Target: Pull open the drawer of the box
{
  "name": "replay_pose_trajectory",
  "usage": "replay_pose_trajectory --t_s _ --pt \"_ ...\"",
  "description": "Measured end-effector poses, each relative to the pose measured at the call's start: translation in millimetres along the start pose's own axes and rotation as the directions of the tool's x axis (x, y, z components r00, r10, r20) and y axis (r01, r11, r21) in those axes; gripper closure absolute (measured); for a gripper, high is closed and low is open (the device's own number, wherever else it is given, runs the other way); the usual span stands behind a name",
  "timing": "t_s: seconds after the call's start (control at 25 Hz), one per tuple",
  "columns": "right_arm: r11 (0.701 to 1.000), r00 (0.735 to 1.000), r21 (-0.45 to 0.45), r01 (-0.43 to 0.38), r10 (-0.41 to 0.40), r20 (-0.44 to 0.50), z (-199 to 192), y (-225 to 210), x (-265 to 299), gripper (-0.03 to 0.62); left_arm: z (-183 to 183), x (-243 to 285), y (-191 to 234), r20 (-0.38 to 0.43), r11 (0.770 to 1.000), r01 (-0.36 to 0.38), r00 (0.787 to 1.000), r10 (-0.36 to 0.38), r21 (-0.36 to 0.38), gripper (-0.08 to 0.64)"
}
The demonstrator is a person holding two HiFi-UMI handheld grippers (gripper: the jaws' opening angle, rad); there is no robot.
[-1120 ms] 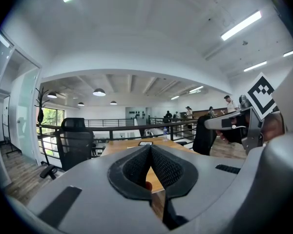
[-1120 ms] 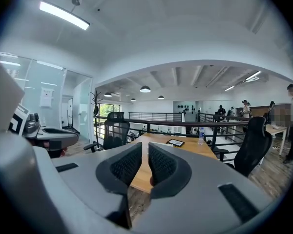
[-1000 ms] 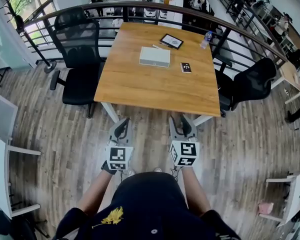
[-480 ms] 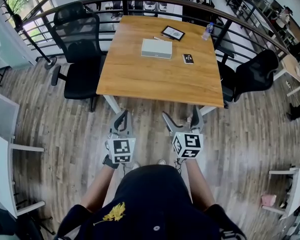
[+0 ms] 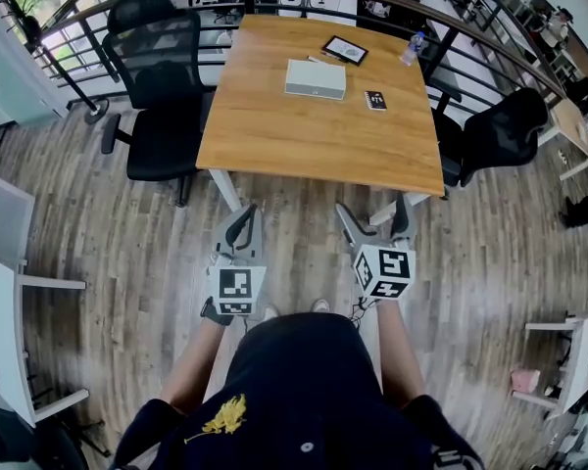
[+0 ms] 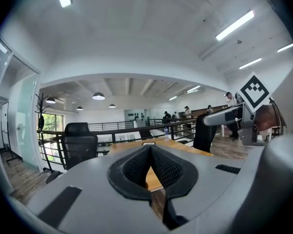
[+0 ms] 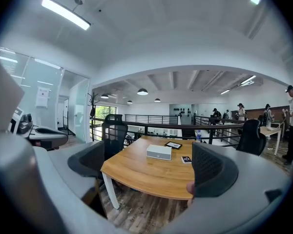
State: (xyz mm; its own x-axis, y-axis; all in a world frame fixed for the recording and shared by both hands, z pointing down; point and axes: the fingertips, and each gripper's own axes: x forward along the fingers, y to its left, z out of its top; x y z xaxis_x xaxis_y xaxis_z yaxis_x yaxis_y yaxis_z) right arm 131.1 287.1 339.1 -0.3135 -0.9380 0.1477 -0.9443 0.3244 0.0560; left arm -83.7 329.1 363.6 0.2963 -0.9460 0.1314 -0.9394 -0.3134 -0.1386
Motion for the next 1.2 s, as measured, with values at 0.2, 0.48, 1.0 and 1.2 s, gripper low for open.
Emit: replay_pose_trajectory --t_s 0.2,0.48,1.0,1.2 --pt "1.000 0.999 -0.010 0.017 -0.018 -0.029 -6 20 -14 0.071 -14 -17 16 -0.023 1.000 -0.002 1.000 0.002 0.004 0.543" --pt "1.000 0.998 -0.006 0.006 -0.006 -0.060 -22 37 -11 0.071 -21 -17 15 -0.009 0.999 0.035 0.999 -0.035 -0.005 0.544" --pt "0.998 0.999 0.049 -0.031 0.032 -0.025 -15 -49 111 0.071 -7 110 9 -0.042 1.000 -0.001 0.999 0.001 0.010 0.543" --pt "0.997 0.999 0.054 -0.050 0.050 0.003 3 -98 153 0.071 16 169 -3 -0.043 0.999 -0.015 0.999 0.017 0.049 0.544"
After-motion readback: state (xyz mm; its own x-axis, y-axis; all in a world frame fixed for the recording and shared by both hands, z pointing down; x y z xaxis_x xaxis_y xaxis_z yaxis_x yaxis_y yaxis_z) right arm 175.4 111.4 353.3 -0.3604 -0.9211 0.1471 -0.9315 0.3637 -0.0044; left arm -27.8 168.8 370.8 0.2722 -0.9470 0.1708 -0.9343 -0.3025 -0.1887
